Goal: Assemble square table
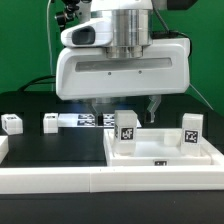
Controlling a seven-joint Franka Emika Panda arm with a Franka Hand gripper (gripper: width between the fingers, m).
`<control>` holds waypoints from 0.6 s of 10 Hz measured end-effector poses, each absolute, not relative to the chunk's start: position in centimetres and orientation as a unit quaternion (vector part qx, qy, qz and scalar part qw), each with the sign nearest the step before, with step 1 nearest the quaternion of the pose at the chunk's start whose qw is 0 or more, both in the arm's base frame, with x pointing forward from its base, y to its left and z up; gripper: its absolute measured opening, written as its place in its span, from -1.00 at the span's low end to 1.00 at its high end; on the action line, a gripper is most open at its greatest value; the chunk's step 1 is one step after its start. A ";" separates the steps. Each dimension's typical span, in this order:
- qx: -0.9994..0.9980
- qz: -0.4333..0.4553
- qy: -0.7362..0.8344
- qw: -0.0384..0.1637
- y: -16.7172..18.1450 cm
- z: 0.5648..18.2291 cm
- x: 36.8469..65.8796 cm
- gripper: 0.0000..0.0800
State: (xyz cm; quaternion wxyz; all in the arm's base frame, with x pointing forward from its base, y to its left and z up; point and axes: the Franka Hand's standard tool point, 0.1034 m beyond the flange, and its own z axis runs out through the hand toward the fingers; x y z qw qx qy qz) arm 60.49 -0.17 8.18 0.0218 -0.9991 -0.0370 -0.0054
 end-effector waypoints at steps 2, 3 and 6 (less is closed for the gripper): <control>-0.999 -0.005 -0.035 0.022 -0.2 8.2 60.5 0.32; -0.999 -0.005 -0.033 0.022 -0.2 8.2 60.5 -0.18; -1.000 -0.005 -0.015 0.022 -0.2 8.2 60.5 -0.28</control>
Offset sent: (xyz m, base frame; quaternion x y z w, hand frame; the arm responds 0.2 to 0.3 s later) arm 0.0000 0.0000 0.0000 0.0000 0.0000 0.0650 0.9979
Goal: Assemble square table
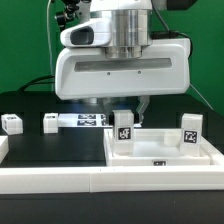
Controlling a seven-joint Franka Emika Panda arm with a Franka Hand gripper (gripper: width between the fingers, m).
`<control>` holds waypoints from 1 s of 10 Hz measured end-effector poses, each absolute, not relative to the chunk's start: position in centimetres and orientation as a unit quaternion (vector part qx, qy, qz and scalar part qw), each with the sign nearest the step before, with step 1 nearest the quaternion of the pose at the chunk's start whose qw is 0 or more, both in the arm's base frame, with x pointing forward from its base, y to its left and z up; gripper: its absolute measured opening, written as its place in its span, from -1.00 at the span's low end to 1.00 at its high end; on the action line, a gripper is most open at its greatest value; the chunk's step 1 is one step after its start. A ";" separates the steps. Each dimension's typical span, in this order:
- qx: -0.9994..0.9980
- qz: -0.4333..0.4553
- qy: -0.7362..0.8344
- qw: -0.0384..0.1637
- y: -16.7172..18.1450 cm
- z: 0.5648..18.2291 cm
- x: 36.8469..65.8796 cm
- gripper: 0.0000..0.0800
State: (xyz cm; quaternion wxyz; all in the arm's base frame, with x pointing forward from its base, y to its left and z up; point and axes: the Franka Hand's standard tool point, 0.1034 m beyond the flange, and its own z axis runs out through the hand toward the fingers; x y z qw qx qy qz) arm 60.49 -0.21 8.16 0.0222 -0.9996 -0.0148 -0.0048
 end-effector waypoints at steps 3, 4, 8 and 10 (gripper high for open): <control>-0.993 -0.002 0.114 0.025 -0.2 8.1 60.5 -0.28; -0.984 -0.002 0.174 0.028 -0.2 8.1 60.4 -0.28; -0.924 0.006 0.380 0.036 -0.1 8.0 60.3 -0.27; -0.889 0.007 0.457 0.035 0.0 7.9 60.3 -0.27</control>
Offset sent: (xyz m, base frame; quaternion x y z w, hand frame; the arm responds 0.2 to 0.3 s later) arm -0.0096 -0.0075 0.0003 0.0071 0.0100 0.2670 0.9636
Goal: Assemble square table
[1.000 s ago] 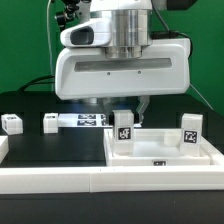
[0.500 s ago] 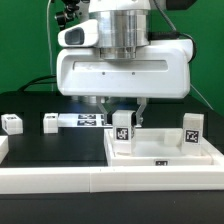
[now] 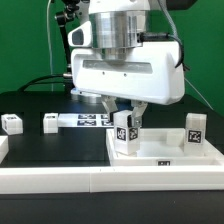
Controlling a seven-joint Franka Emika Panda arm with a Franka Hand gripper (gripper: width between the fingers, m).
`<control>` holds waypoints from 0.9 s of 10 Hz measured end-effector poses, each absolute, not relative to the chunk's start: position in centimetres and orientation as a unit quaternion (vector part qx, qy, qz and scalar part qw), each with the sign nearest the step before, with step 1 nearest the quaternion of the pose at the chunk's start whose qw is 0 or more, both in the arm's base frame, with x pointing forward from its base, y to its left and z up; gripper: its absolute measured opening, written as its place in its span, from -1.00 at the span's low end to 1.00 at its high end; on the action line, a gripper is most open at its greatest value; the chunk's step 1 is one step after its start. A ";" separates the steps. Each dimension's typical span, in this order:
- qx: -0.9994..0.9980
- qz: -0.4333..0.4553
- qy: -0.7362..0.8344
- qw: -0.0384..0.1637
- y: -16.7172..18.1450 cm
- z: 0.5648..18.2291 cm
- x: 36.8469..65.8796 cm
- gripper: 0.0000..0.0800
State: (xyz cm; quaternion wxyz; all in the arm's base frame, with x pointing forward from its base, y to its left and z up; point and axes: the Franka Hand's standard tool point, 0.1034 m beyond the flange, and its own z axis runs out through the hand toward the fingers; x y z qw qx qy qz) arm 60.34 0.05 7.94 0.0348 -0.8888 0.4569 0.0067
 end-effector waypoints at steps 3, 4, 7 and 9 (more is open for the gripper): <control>-0.810 -0.001 0.586 0.034 0.3 7.9 60.5 -0.27; -0.788 0.000 0.615 0.034 0.3 7.9 60.5 -0.27; -0.725 0.006 0.688 0.038 0.3 7.9 60.5 -0.27; -0.735 0.005 0.677 0.038 0.3 7.9 60.5 -0.27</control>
Offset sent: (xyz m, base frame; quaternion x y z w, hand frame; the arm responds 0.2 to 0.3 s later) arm -0.0078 -0.0004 -0.0011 -0.0206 0.0104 0.2185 0.9756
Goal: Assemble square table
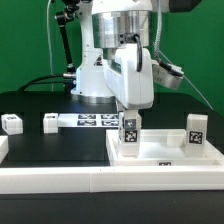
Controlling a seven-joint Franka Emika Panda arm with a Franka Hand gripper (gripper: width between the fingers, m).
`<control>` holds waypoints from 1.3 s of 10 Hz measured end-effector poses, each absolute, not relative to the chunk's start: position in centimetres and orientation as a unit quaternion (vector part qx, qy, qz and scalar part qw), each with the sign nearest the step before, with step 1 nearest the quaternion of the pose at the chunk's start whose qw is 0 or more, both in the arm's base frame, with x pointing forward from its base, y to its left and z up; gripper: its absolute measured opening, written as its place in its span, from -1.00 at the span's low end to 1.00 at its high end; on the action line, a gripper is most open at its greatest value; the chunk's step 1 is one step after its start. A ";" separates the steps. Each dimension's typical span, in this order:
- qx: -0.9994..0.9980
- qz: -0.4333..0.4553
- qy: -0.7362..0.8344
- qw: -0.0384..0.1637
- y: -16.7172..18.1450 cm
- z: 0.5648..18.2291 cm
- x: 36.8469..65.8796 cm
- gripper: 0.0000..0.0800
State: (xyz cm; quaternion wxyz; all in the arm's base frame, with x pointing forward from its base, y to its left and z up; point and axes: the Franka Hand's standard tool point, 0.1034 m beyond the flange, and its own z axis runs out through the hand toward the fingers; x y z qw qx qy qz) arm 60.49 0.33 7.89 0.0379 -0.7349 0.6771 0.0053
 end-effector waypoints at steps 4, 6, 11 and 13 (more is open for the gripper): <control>-0.826 0.003 0.563 0.037 0.7 7.9 60.4 0.60; -0.875 0.000 0.482 0.038 1.1 7.9 60.5 0.62; -0.937 -0.005 0.347 0.037 1.3 7.7 60.4 0.62; -0.959 -0.008 0.280 0.037 1.2 7.7 60.4 0.62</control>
Offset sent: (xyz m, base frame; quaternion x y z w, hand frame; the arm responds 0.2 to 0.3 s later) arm 0.0013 0.0119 0.0011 -0.0165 -0.0102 -0.2536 0.9671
